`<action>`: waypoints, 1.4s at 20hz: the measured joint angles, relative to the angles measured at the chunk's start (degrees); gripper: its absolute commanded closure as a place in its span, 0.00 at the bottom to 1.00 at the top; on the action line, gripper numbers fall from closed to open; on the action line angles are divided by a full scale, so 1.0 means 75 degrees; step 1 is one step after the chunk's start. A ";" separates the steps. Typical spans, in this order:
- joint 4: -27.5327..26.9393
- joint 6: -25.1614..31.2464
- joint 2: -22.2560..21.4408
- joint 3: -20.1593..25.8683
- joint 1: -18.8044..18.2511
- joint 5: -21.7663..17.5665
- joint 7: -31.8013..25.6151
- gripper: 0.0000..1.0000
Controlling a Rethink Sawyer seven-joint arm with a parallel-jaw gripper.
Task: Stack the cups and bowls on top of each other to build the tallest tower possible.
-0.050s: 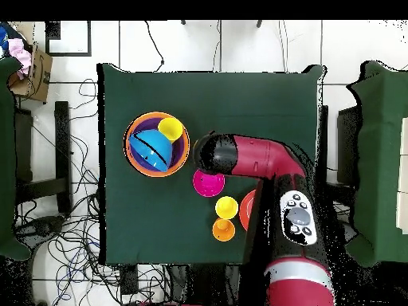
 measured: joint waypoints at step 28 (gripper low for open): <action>-0.0452 -0.0187 0.0636 0.0611 -0.0279 -0.1041 0.0000 0.00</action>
